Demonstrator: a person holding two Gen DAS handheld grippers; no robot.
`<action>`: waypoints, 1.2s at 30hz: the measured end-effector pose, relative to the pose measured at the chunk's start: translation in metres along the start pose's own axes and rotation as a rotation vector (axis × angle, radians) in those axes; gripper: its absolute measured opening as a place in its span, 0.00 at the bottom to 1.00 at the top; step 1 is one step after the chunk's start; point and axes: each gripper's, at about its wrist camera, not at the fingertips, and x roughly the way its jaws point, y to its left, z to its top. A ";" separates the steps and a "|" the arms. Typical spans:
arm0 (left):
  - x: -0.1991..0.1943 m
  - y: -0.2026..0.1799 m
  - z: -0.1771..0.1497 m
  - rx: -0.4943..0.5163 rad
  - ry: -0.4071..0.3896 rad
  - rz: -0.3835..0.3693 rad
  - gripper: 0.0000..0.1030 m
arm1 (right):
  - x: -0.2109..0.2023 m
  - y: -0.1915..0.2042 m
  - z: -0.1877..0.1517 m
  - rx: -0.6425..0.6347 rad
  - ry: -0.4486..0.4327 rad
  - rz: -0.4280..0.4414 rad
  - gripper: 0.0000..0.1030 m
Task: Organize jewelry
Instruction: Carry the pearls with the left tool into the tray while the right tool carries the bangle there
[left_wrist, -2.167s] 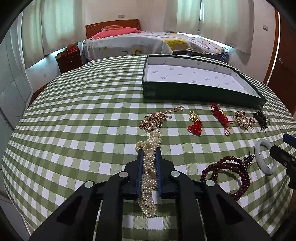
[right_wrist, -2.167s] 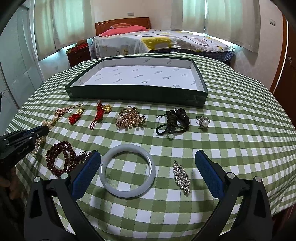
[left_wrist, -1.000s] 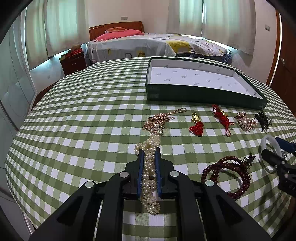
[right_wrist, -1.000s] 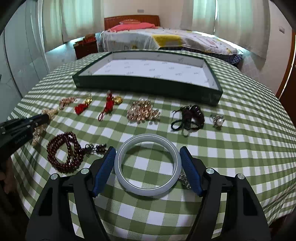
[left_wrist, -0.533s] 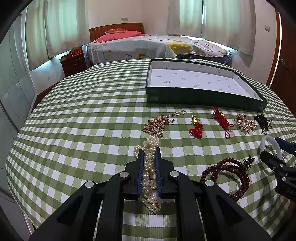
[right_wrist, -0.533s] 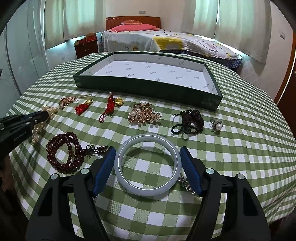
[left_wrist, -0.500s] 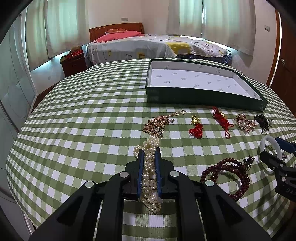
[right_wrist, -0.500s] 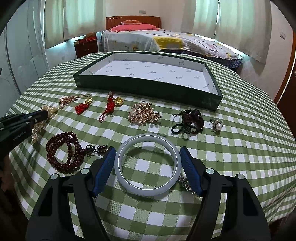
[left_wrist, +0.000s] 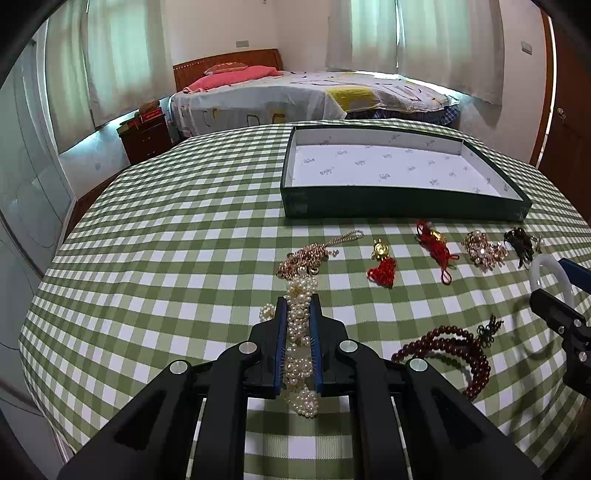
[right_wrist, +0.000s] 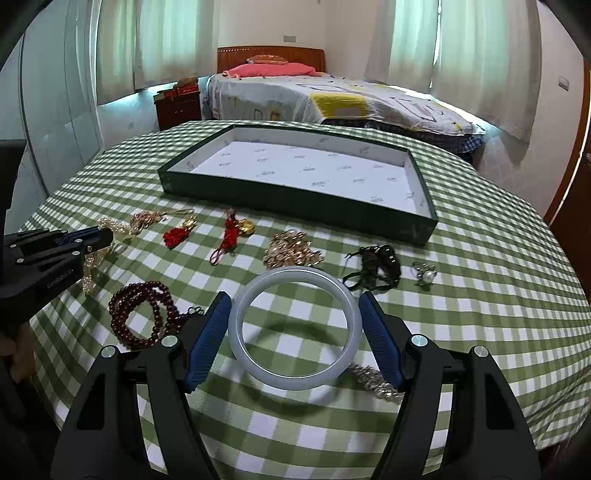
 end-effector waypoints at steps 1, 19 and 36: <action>0.000 0.000 0.002 -0.003 -0.002 -0.001 0.12 | -0.001 -0.003 0.001 0.009 -0.003 0.004 0.67; 0.005 -0.016 0.058 0.003 -0.069 -0.071 0.12 | -0.002 -0.047 0.044 0.124 -0.028 0.030 0.67; 0.073 -0.035 0.141 -0.016 -0.083 -0.141 0.12 | 0.071 -0.088 0.122 0.141 -0.047 0.025 0.67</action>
